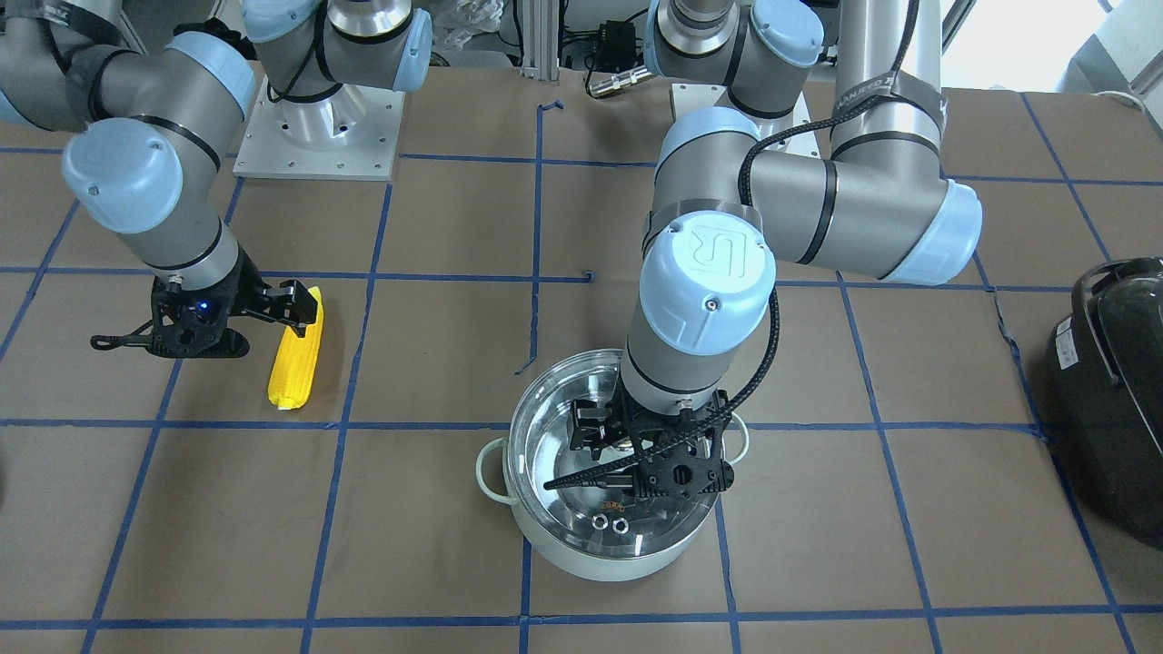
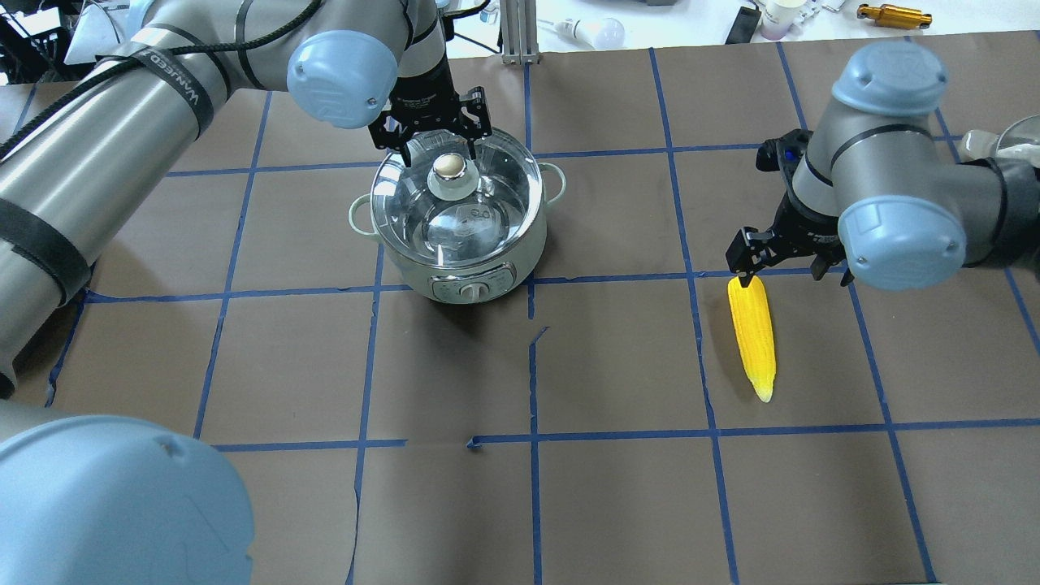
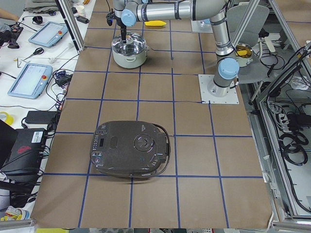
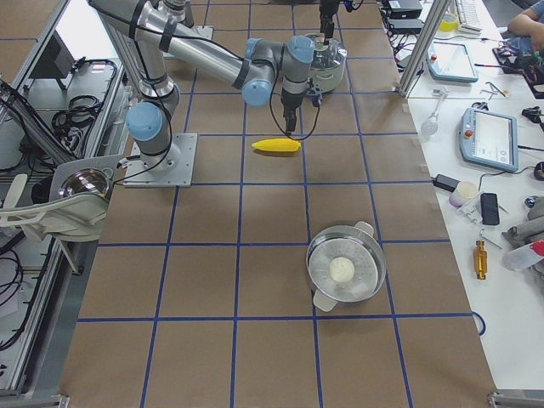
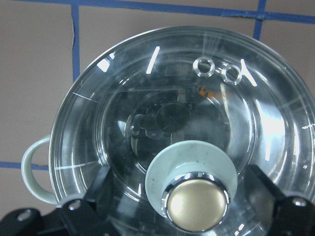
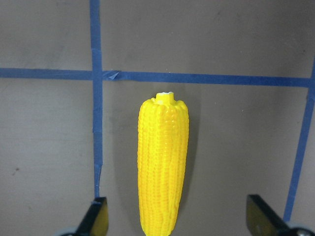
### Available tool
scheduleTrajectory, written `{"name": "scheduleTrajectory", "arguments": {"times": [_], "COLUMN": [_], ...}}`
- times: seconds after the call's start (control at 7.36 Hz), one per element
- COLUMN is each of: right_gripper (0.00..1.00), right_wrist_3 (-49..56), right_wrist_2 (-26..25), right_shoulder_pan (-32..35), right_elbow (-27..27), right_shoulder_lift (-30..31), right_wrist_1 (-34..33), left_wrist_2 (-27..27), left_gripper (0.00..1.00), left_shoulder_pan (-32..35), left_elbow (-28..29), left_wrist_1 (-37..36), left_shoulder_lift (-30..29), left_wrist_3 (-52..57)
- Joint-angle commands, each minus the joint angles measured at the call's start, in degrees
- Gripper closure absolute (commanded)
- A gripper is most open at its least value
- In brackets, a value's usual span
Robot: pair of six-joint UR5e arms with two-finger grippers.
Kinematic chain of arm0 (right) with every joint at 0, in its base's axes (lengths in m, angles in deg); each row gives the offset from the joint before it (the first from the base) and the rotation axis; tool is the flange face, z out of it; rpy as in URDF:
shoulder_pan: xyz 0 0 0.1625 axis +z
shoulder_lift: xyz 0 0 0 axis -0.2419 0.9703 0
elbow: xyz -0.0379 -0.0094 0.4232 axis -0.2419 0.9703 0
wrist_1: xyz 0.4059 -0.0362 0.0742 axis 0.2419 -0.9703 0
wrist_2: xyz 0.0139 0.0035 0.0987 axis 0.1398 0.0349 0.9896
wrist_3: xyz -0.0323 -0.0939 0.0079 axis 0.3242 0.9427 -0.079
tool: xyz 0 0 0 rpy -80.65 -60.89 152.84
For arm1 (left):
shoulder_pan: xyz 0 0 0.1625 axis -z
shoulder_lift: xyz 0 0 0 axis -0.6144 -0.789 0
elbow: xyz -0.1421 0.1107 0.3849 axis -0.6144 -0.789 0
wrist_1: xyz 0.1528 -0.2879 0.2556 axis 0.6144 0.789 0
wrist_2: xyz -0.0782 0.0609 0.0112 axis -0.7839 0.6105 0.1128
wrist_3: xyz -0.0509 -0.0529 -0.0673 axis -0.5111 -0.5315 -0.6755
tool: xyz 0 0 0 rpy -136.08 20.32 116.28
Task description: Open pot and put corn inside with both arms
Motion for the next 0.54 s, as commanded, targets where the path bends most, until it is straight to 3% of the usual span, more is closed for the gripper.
{"name": "scheduleTrajectory", "arguments": {"times": [0.0,0.14,0.27,0.41], "right_gripper": [0.0,0.0,0.0,0.0], "right_wrist_3": [-0.4,-0.6,-0.6,-0.6], "right_wrist_2": [3.3,3.4,3.4,3.2], "right_shoulder_pan": [-0.8,-0.8,-0.8,-0.8], "right_elbow": [-3.8,-3.9,-4.1,-4.1], "right_shoulder_lift": [-5.4,-8.1,-8.6,-8.9], "right_wrist_1": [-7.3,-8.6,-8.6,-8.5], "left_wrist_2": [0.0,0.0,-0.1,-0.1], "left_gripper": [0.14,0.16,0.25,0.25], "left_shoulder_pan": [0.8,0.9,1.1,1.1], "left_elbow": [0.0,0.1,0.1,0.0], "left_wrist_1": [-0.1,-0.1,0.0,0.0], "left_shoulder_lift": [-0.7,-0.7,-0.7,-0.6], "left_wrist_3": [-0.1,-0.1,-0.1,0.0]}}
